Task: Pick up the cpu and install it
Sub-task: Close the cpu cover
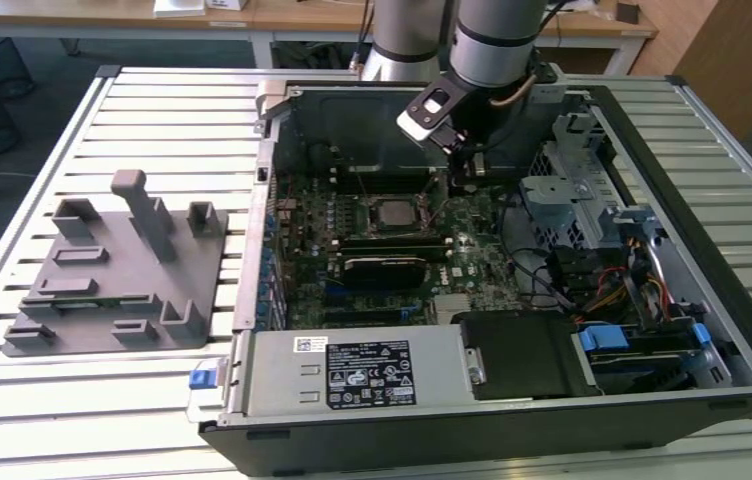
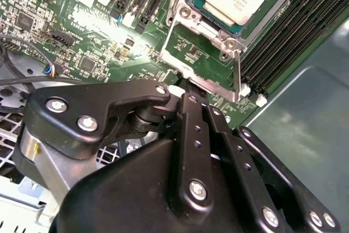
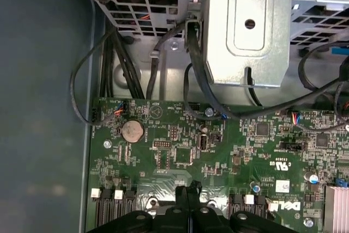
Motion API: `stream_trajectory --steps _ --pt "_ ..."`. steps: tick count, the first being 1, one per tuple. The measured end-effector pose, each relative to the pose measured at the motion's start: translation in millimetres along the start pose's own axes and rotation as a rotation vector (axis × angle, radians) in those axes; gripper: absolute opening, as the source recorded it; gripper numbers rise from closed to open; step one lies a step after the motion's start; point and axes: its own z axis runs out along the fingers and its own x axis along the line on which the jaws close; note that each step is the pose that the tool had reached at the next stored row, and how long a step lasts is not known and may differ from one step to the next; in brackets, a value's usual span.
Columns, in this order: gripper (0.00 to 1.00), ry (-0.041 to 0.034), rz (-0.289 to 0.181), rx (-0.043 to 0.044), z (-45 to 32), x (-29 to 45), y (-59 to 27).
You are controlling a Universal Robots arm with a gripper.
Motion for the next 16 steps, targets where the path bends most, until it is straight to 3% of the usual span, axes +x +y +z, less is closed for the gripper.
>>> stream_trajectory --steps 16 --pt "0.11 0.0 0.0 -0.0001 0.3 0.4 -10.4"
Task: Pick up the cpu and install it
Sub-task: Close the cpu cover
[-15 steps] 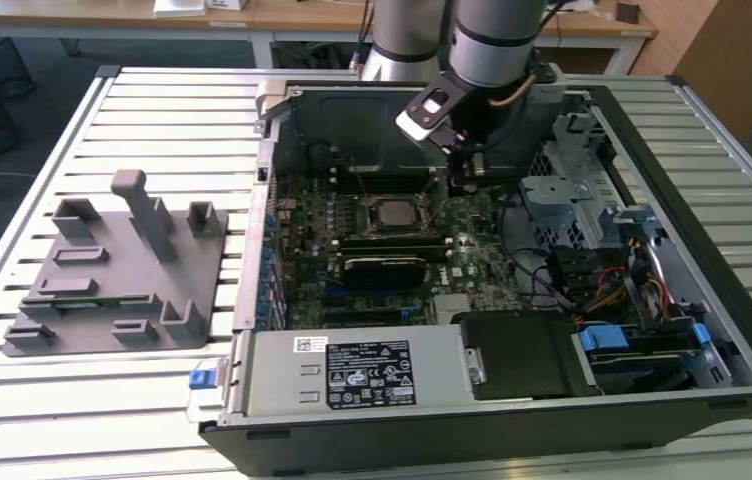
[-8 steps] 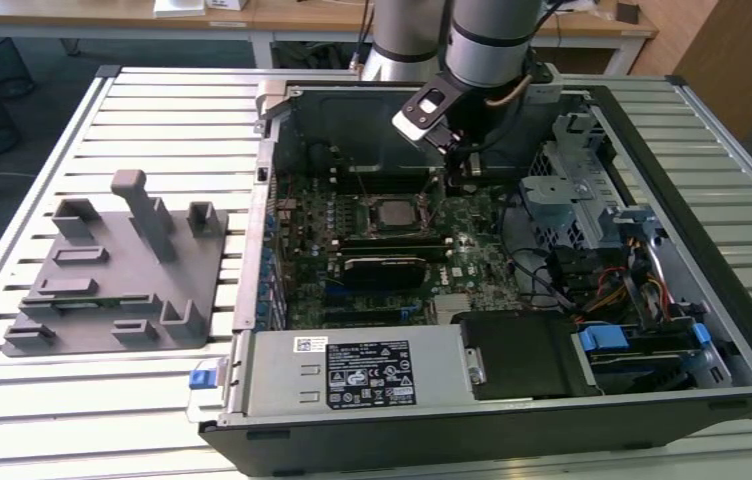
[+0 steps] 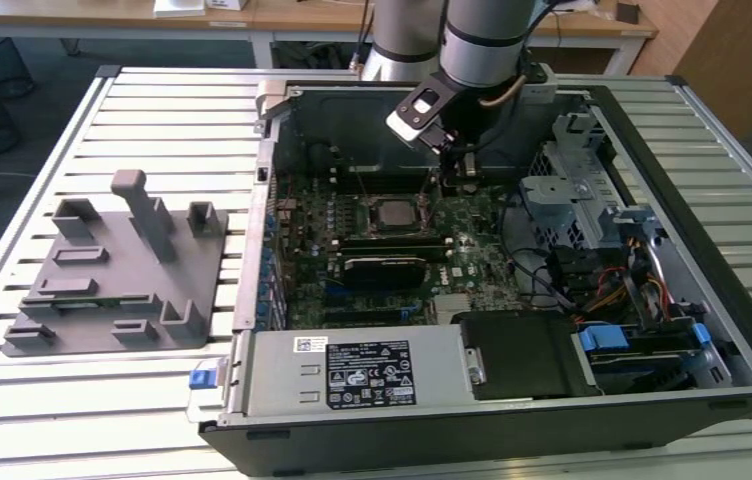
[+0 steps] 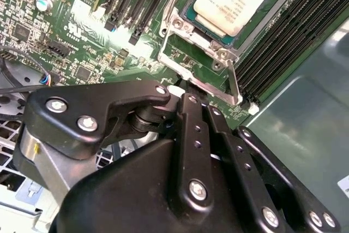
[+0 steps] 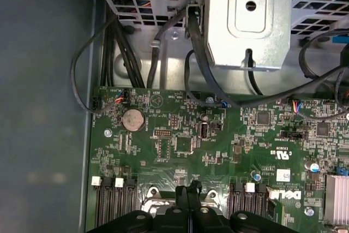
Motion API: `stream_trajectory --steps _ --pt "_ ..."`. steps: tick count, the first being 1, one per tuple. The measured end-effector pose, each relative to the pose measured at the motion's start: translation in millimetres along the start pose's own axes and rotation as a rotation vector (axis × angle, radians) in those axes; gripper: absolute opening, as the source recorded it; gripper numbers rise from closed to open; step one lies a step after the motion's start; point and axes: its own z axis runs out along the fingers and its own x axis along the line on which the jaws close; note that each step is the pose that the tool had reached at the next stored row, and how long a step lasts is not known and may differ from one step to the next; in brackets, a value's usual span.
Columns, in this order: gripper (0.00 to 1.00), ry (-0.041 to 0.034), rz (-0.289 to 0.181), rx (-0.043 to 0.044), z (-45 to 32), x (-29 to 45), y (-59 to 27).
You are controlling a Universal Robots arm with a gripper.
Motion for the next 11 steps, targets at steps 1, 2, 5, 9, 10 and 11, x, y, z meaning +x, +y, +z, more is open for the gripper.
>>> stream_trajectory --steps 1,2,5,9,10,11 --pt "0.11 0.0 0.0 0.0 0.1 0.0 -0.6" --pt "0.11 -0.0001 0.0 0.0 0.1 0.0 -0.9" --pt "0.11 -0.0001 0.0 0.0 0.3 0.1 -1.9" --pt "0.11 0.0 0.0 0.0 0.7 0.2 -3.5" --pt "0.11 0.0001 0.0 0.0 0.8 0.2 -3.7" --pt "0.11 0.0 0.0 0.0 0.9 0.2 -3.9"
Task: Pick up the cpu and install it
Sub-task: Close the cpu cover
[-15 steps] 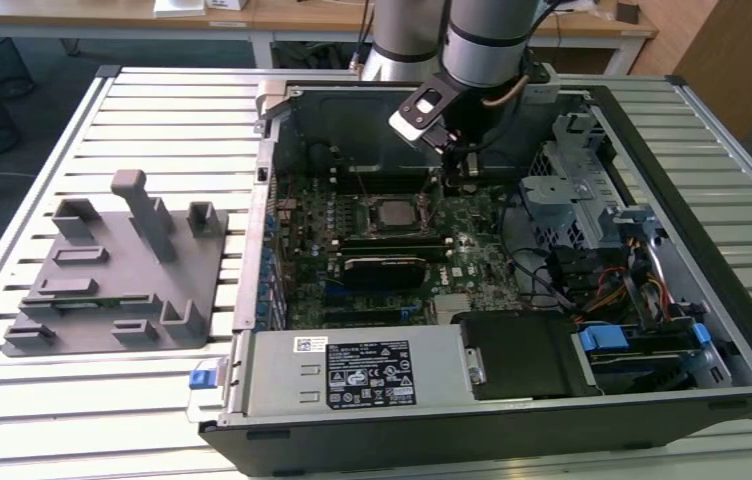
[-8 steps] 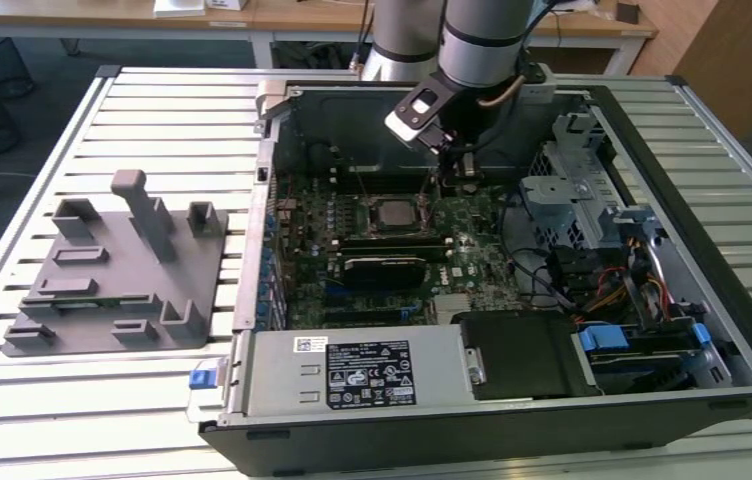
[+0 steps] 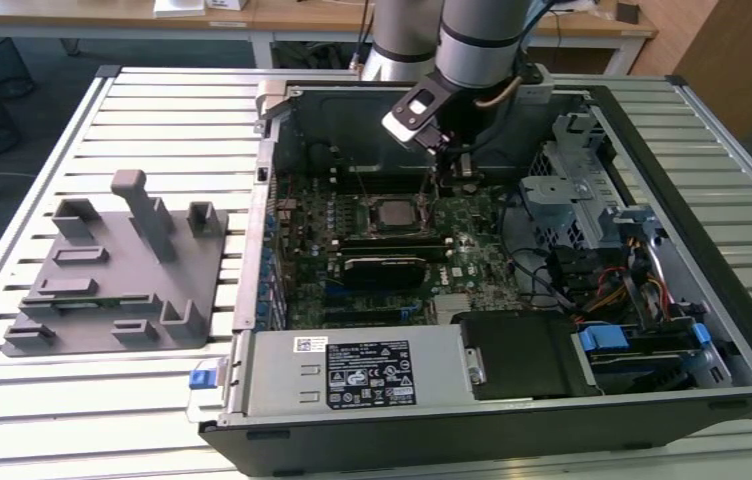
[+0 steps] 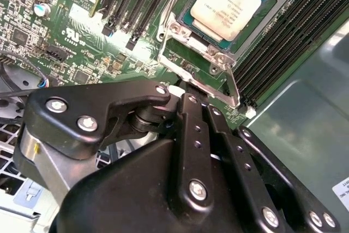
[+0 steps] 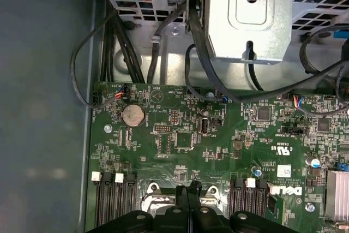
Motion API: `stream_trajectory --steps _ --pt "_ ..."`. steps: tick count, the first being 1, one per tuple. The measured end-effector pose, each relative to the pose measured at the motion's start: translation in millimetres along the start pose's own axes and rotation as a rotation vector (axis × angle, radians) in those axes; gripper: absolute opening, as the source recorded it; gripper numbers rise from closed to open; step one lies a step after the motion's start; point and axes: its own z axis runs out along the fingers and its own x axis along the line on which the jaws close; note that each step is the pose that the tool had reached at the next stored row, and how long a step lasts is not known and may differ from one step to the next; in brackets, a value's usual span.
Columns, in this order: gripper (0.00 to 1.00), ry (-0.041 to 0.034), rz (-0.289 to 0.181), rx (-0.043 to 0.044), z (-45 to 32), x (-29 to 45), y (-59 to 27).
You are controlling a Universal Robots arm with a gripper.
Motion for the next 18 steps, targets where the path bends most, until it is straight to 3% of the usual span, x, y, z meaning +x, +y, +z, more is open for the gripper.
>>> stream_trajectory --steps 18 --pt "0.11 0.0 0.0 0.0 2.5 0.2 -5.8"
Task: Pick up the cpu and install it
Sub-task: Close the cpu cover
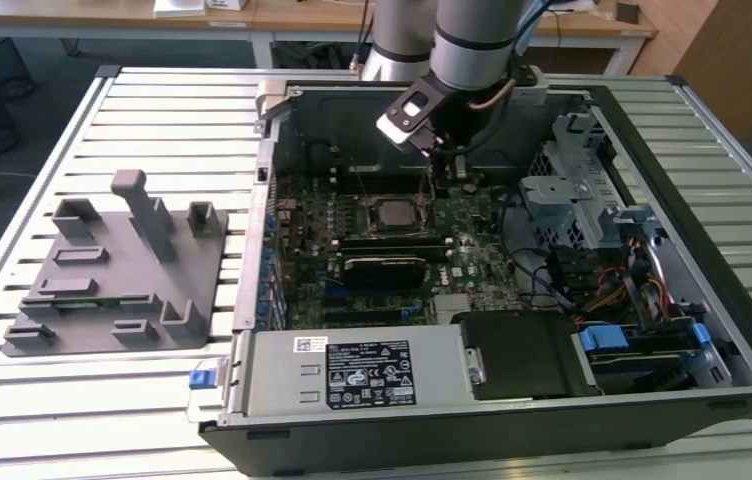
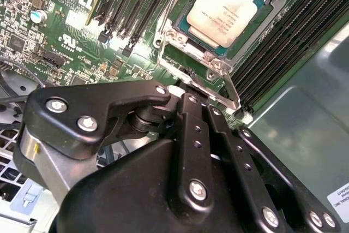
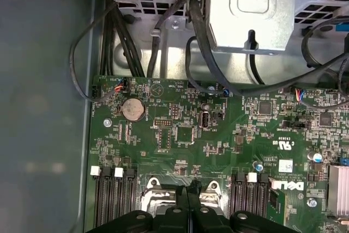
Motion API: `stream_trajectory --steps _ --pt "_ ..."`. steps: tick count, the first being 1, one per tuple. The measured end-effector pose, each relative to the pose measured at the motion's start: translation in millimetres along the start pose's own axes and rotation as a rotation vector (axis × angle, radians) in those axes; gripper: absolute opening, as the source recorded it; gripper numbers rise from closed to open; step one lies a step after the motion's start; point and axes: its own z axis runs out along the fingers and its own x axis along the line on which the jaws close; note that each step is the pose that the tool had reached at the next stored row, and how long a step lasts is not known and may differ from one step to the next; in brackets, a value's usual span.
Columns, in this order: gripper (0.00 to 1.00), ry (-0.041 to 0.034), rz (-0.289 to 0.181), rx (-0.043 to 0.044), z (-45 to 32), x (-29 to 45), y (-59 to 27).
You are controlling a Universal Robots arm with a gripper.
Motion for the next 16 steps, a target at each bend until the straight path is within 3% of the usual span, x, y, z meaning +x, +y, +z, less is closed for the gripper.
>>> stream_trajectory --steps 16 --pt "0.11 0.0003 0.0 -0.0001 2.6 0.3 -7.4"
